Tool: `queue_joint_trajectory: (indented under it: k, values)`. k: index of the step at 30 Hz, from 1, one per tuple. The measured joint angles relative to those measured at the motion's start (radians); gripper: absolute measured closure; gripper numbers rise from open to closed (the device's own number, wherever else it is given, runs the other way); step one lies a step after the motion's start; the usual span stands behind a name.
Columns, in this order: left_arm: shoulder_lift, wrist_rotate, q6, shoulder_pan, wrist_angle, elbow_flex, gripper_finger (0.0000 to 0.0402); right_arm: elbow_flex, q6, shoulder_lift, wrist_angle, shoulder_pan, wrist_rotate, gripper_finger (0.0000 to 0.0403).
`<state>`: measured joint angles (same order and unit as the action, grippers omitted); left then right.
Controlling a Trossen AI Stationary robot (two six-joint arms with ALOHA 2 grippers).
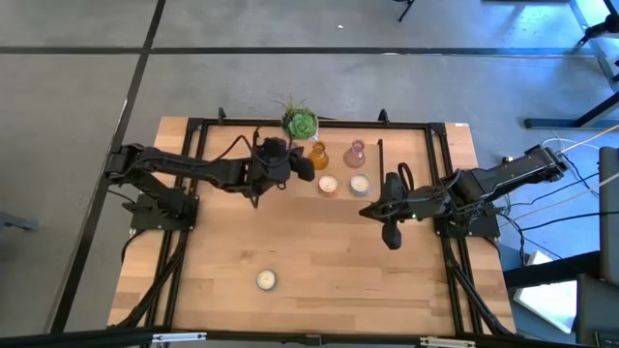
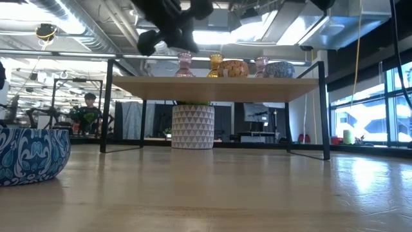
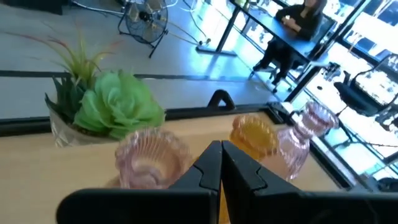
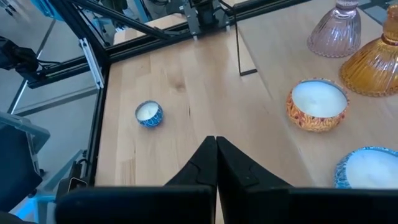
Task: Pick & Place candle stick holders
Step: Put the violet candle holder on the shelf
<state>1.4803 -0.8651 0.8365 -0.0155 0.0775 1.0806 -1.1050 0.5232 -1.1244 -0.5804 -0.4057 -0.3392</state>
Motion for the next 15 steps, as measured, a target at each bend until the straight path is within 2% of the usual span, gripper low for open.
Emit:
queue_joint_trajectory:
  k: [7, 10, 15]
  values:
    - [0.002, 0.007, 0.041, 0.003, 0.017, 0.077, 0.0400, 0.000, -0.008, 0.001, 0.000, 0.000, 0.011, 0.0403]
    - [0.002, 0.116, -0.027, -0.035, 0.133, 0.193, 0.0400, 0.000, -0.011, 0.003, 0.000, -0.001, 0.011, 0.0403]
    - [0.059, 0.335, -0.025, -0.160, 0.516, 0.444, 0.0400, 0.000, -0.011, 0.003, 0.003, -0.001, 0.011, 0.0403]
